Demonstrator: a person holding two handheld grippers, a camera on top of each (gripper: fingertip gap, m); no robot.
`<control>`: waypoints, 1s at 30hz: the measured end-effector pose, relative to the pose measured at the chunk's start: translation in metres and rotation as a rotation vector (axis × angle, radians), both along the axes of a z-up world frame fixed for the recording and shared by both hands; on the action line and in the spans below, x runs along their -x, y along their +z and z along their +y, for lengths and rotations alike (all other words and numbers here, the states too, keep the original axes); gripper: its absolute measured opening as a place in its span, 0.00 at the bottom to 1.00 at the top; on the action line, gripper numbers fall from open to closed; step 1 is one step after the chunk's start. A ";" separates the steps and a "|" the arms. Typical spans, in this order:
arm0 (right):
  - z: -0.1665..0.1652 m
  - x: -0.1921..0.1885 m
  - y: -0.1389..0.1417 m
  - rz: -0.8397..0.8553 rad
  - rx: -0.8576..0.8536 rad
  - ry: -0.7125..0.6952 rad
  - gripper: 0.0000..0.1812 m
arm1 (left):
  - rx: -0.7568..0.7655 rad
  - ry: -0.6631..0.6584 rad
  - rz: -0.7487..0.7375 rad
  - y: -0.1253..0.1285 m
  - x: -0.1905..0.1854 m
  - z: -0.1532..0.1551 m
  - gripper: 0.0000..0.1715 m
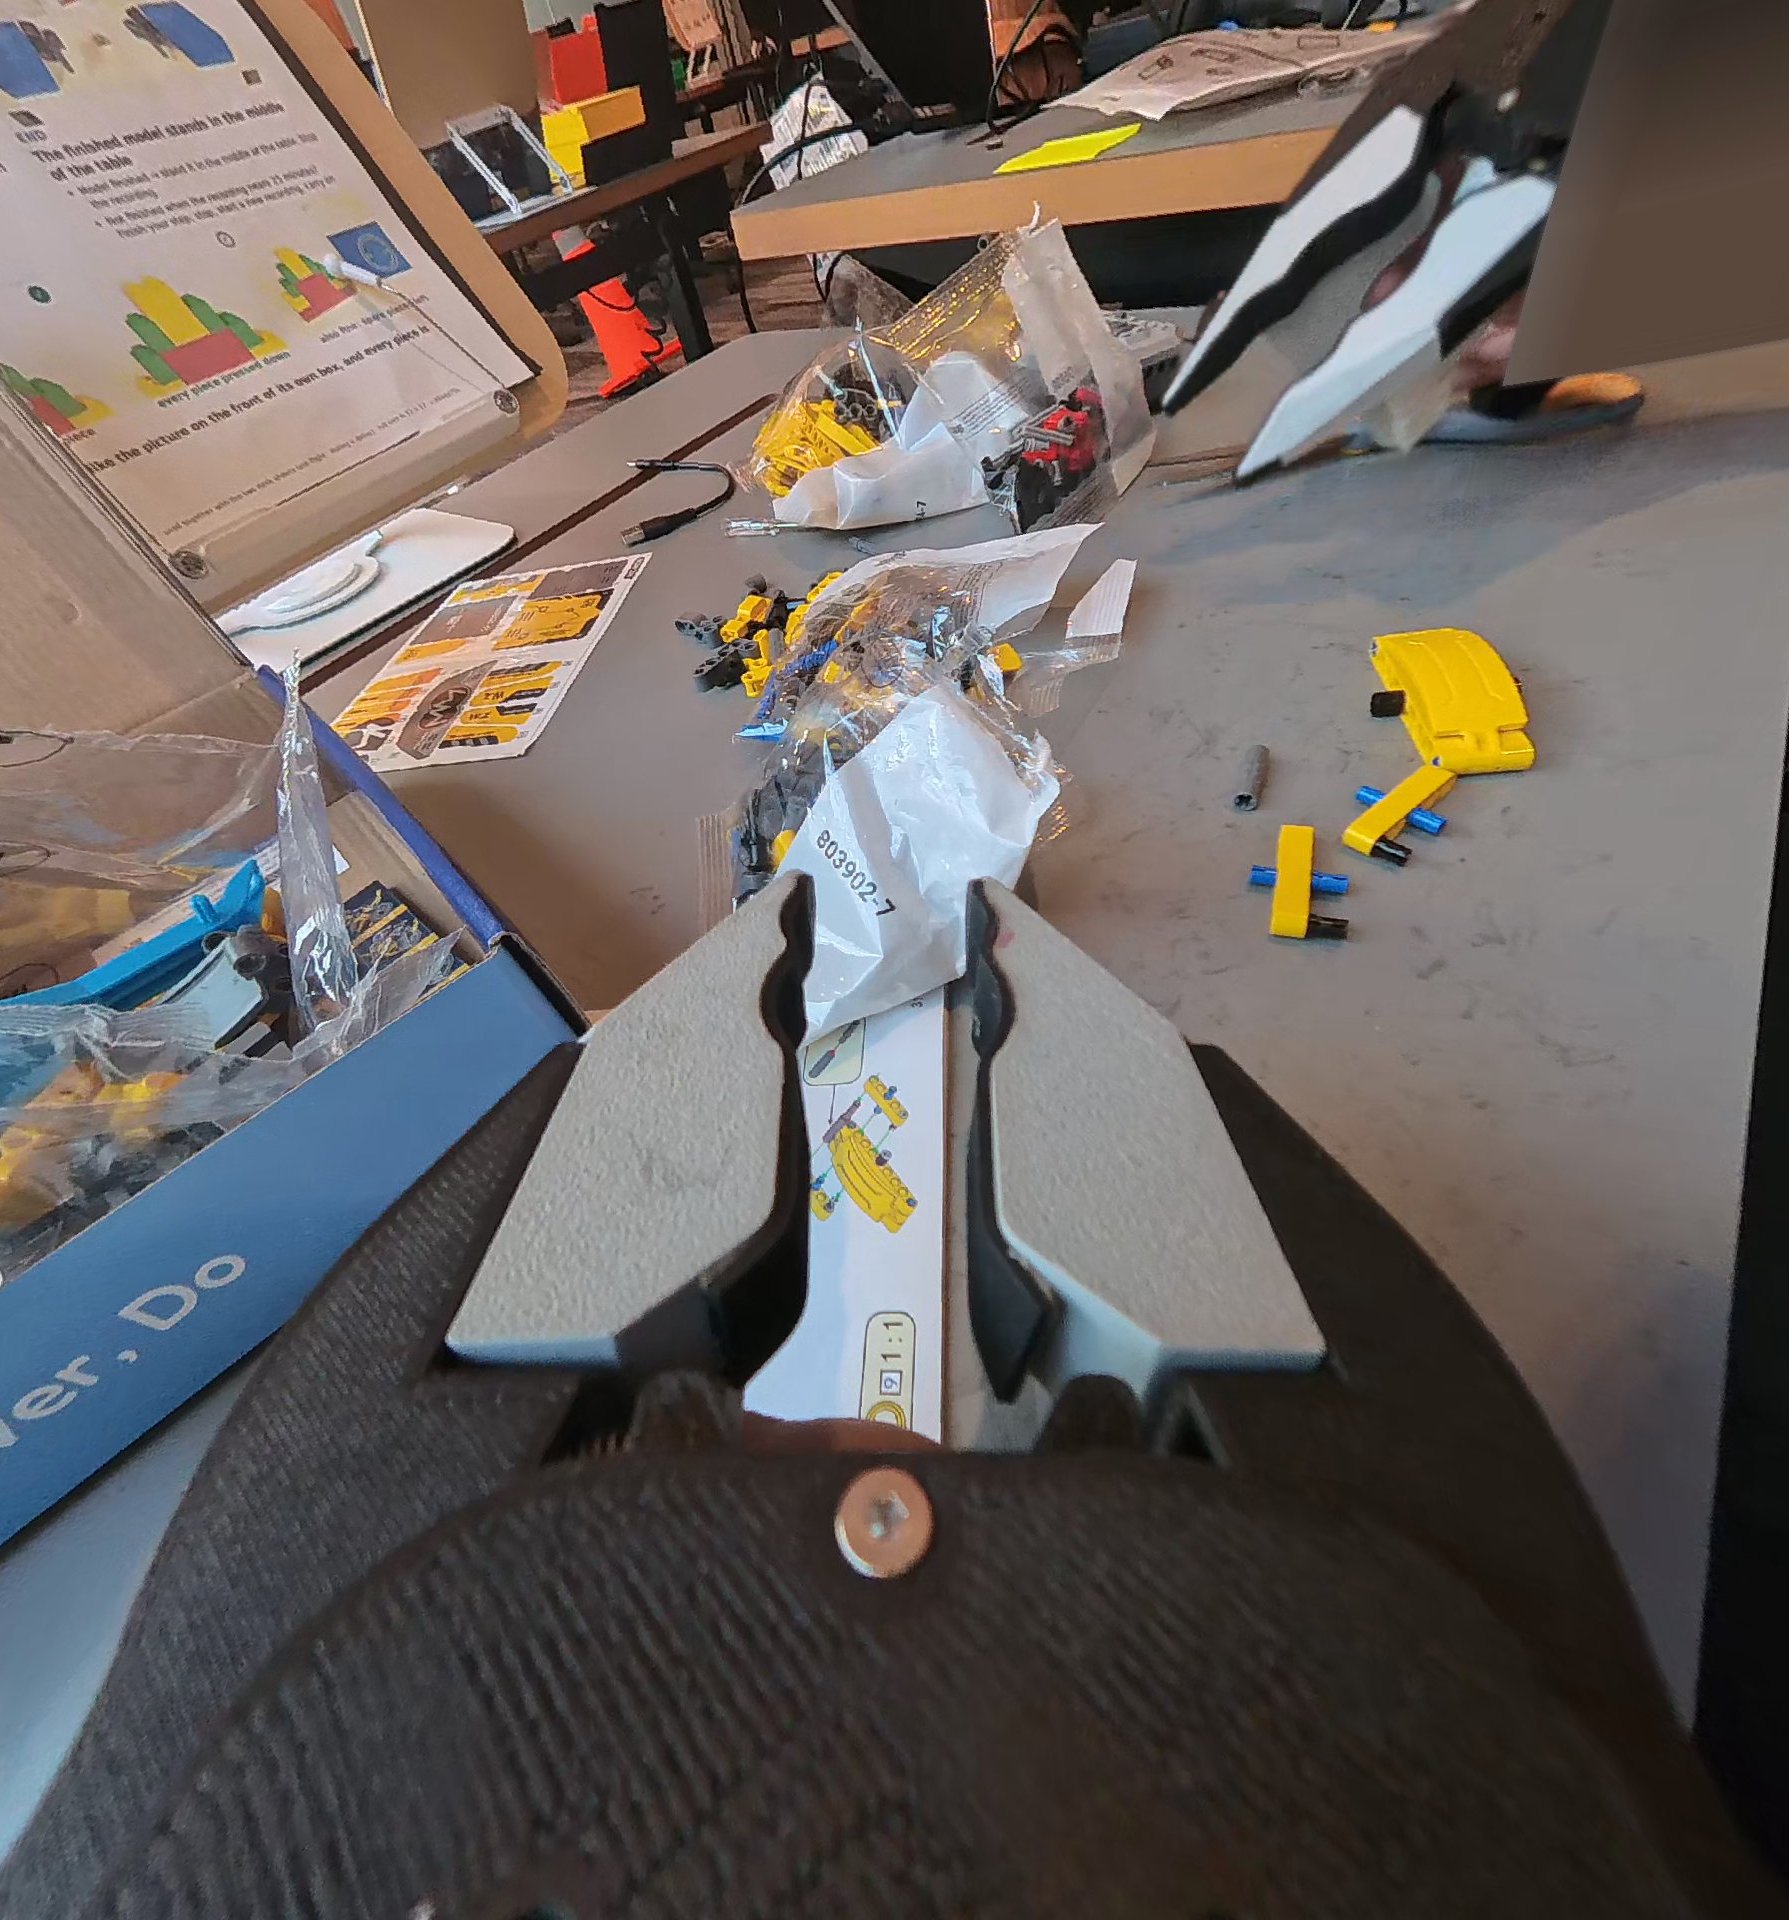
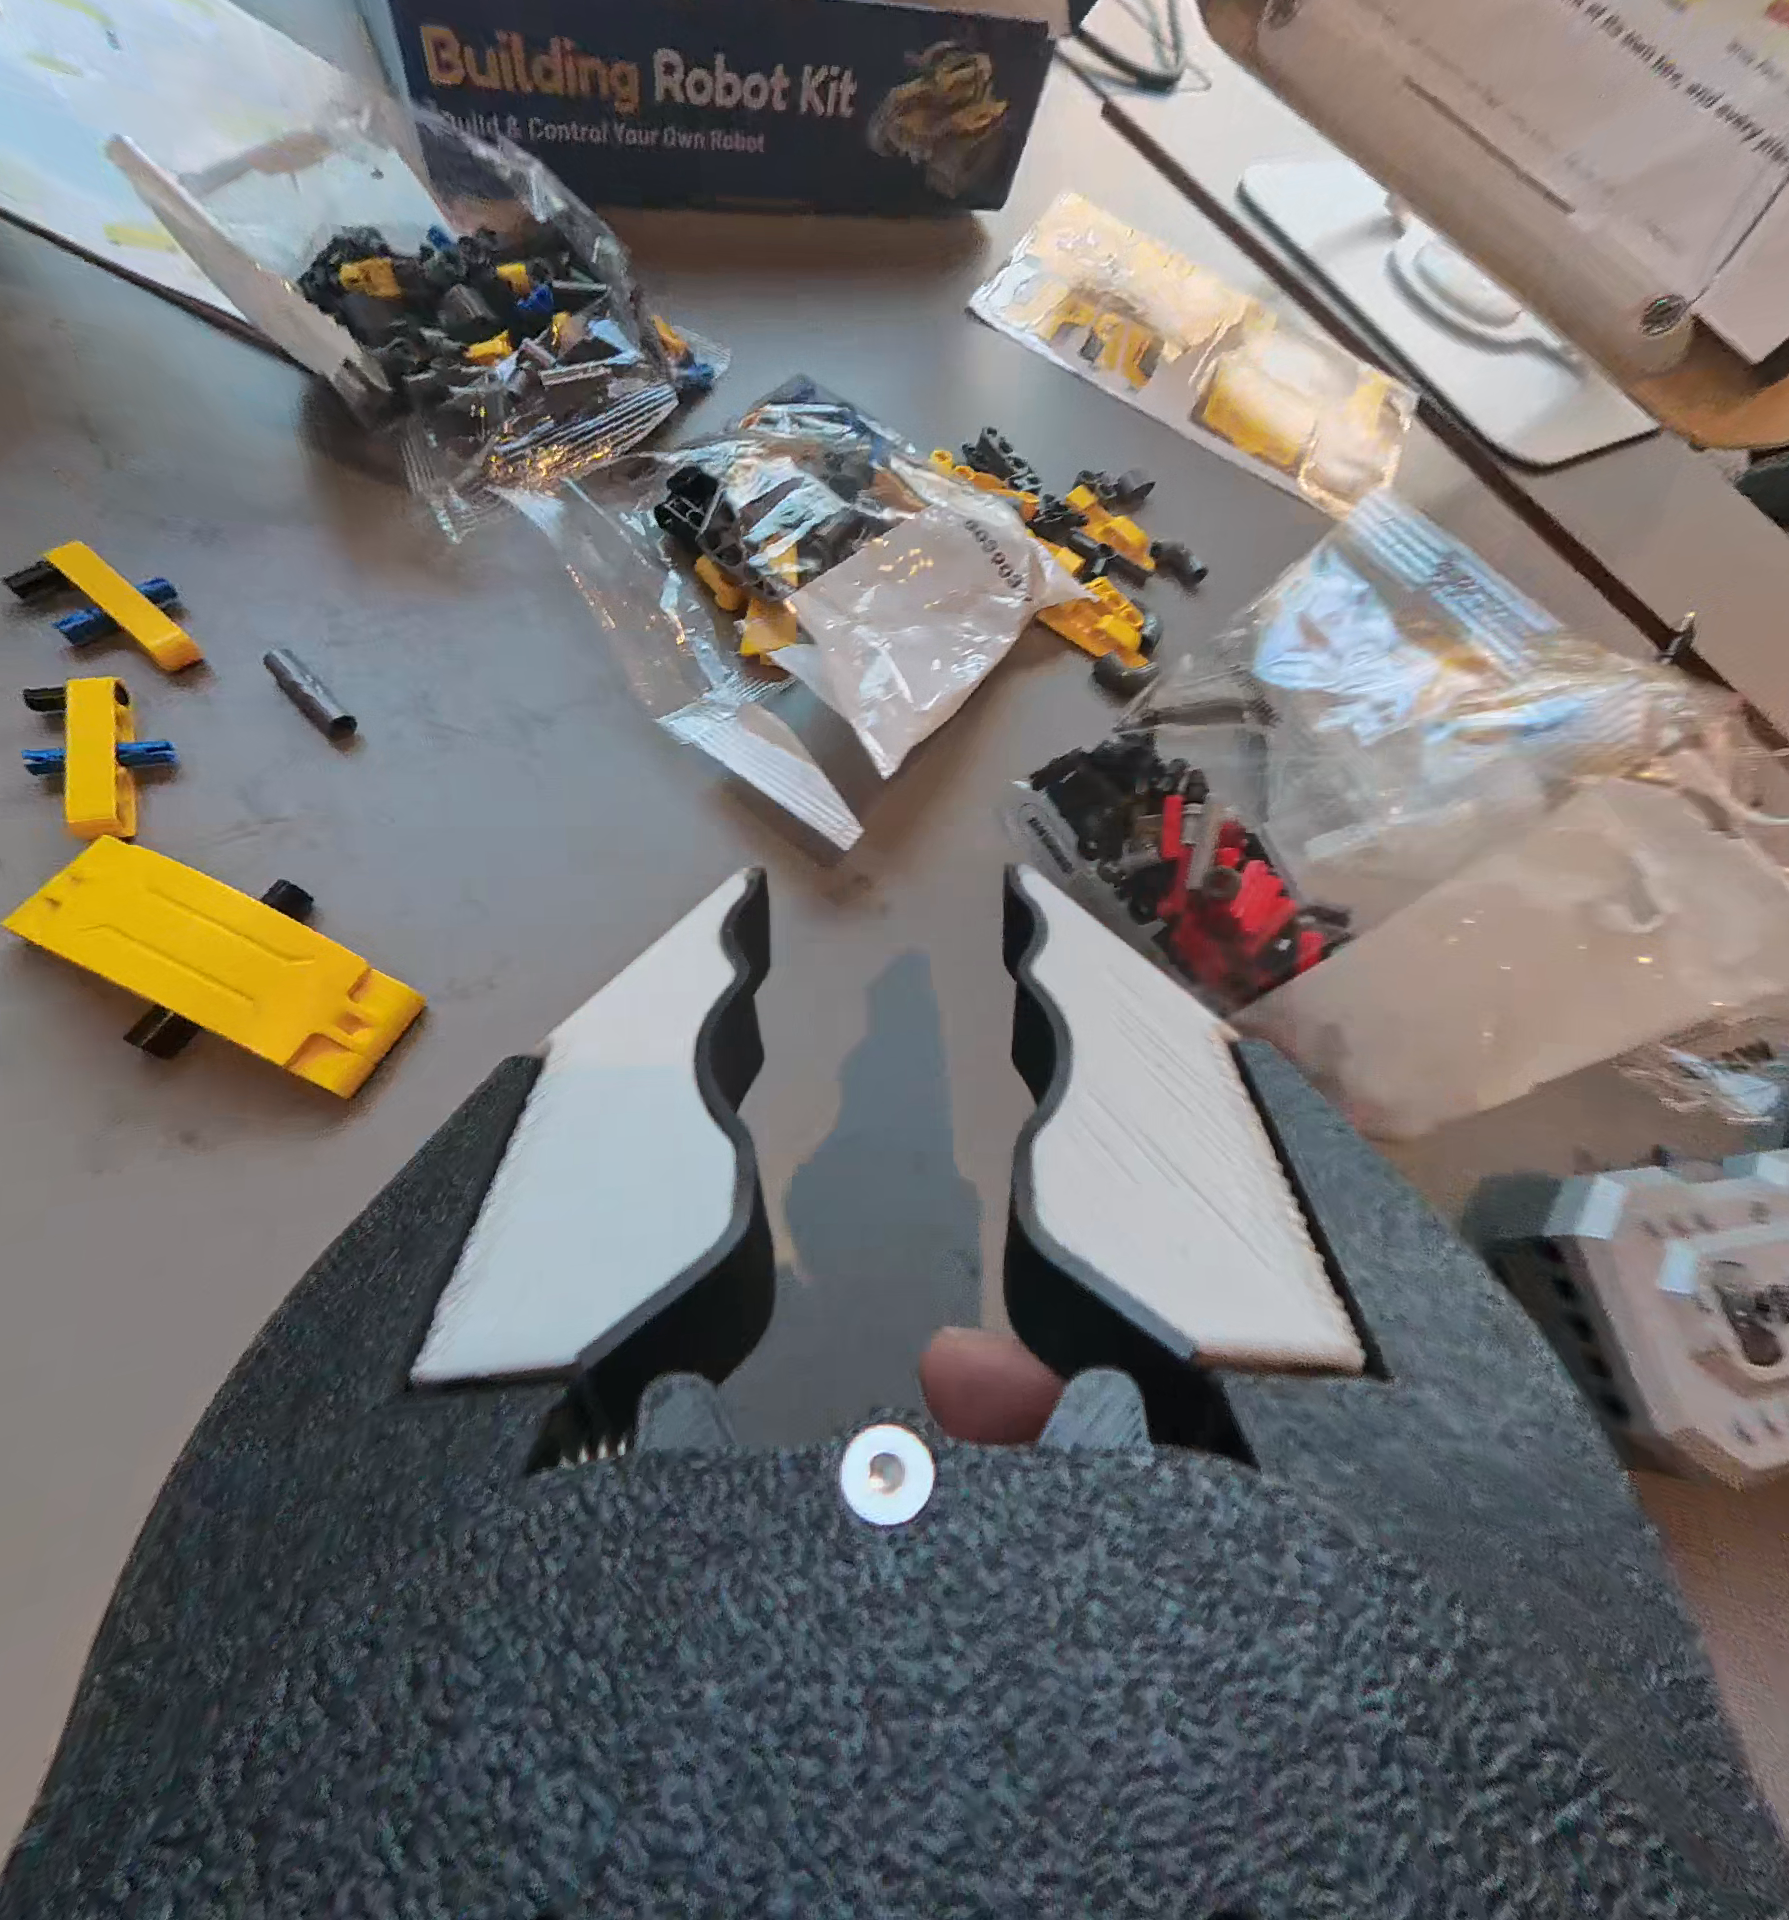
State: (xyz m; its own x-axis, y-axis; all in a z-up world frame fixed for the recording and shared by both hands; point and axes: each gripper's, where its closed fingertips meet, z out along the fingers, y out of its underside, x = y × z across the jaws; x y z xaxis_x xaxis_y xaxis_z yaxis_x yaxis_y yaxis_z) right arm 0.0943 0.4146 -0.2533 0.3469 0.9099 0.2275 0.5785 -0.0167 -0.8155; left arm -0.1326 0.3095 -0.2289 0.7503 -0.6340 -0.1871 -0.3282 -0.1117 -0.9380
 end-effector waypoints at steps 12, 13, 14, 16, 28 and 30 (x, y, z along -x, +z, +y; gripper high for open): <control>0.008 0.055 -0.031 -0.166 -0.211 0.109 0.36 | 0.007 0.011 0.015 -0.002 0.000 0.001 0.16; 0.010 0.057 -0.030 -0.174 -0.229 0.120 0.36 | 0.007 0.011 0.014 -0.002 0.000 0.001 0.16; 0.010 0.059 -0.030 -0.177 -0.243 0.134 0.35 | 0.007 0.011 0.014 -0.002 0.000 0.001 0.16; 0.013 0.062 -0.030 -0.189 -0.272 0.154 0.33 | 0.010 0.009 0.013 -0.002 0.000 0.001 0.16; 0.027 0.063 -0.024 -0.349 -0.535 0.193 0.26 | 0.007 0.006 0.024 -0.003 -0.002 0.003 0.16; 0.035 0.054 -0.018 -0.435 -0.669 0.188 0.26 | 0.006 0.006 0.022 -0.003 -0.001 0.003 0.16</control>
